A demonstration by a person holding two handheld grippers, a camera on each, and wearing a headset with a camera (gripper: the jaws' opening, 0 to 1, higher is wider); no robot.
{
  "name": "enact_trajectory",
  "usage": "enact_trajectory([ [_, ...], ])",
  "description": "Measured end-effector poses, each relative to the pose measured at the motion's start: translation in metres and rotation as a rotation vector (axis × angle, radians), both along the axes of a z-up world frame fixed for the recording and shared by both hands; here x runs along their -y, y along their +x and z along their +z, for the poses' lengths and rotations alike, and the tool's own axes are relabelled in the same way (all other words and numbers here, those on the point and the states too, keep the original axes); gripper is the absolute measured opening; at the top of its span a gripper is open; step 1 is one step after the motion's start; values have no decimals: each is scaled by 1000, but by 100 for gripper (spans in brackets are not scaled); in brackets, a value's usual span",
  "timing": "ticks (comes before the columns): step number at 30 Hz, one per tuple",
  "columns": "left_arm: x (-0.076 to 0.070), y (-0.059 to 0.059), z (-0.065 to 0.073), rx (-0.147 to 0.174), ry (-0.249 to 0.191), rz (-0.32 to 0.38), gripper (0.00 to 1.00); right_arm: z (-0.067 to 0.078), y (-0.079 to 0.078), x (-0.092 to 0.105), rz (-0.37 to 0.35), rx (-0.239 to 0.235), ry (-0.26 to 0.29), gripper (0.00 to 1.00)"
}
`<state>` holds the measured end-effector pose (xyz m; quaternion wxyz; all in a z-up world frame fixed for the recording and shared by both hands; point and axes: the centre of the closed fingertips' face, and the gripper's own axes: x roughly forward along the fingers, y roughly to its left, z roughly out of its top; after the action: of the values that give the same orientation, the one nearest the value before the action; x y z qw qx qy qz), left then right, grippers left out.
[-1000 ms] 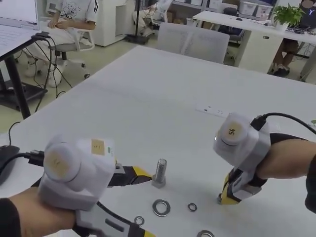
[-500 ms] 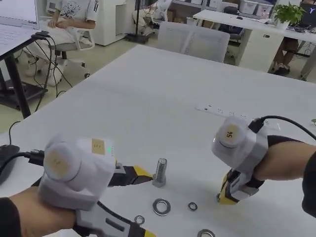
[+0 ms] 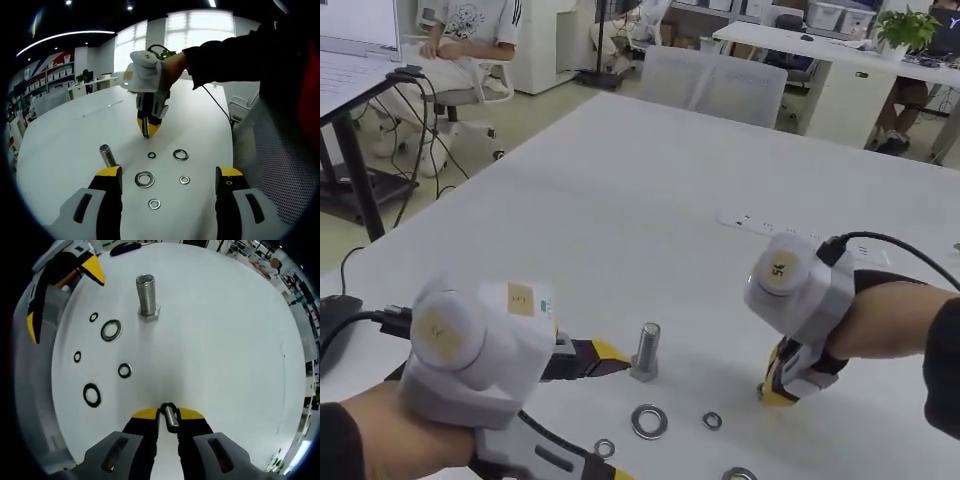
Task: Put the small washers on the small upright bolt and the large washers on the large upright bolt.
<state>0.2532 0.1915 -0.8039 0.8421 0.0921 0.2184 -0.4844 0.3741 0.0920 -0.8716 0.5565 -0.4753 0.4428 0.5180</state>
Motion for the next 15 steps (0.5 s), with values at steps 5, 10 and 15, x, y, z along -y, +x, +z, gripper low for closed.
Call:
enact_trajectory([
  [5,0,-1,-1,-3,3,0,76,-1,0,1,0,-3,-4,18],
  [10,1,-1,0,-4,4,-1,76,0,0,5,-11,-7,-1,21],
  [15,0,-1,0,-2,5,-1,76,2,-1,12,-32,-16,8,23],
])
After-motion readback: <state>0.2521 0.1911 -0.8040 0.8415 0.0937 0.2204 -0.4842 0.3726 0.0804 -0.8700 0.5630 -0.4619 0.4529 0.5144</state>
